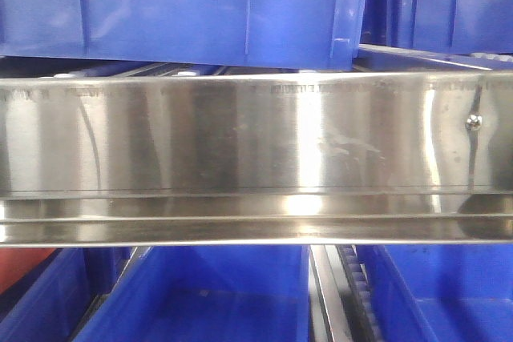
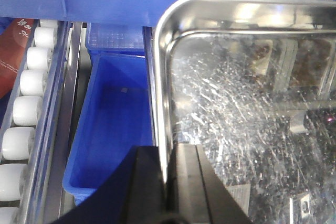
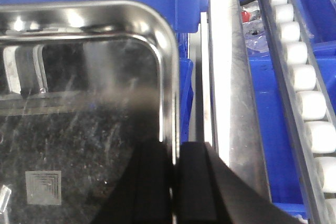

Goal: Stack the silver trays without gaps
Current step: 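Lift the silver tray with both grippers up off the shelf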

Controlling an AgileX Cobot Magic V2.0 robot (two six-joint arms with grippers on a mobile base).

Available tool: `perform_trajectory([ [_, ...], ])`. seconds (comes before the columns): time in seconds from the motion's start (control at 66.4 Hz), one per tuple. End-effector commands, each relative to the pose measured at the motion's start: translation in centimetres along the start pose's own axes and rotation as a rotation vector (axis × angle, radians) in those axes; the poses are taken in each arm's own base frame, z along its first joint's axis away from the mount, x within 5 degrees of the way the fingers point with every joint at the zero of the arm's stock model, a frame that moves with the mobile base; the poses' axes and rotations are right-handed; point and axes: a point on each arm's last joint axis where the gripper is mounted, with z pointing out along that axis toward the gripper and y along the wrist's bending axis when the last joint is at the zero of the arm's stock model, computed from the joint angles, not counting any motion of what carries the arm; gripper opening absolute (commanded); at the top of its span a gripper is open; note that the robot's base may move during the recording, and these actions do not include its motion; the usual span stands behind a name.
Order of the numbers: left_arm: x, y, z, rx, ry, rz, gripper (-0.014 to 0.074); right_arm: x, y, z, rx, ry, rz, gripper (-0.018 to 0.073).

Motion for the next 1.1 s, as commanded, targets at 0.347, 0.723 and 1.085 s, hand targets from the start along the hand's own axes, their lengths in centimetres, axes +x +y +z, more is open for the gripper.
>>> perform_trajectory([
  [0.347,-0.39,-0.43,-0.53,0.053,-0.037,0.0,-0.0015,-0.47,0.4,-0.38,-0.056,-0.056,-0.023,-0.0022],
  [0.723,-0.39,-0.43,-0.53,0.053,-0.037,0.0,-0.0015,-0.47,0.4,-0.38,-0.056,-0.056,-0.023,-0.0022],
  [1.085,-0.39,-0.43,-0.53,0.053,-0.037,0.0,-0.0015,-0.47,0.4,-0.38,-0.056,-0.056,-0.023,-0.0022],
])
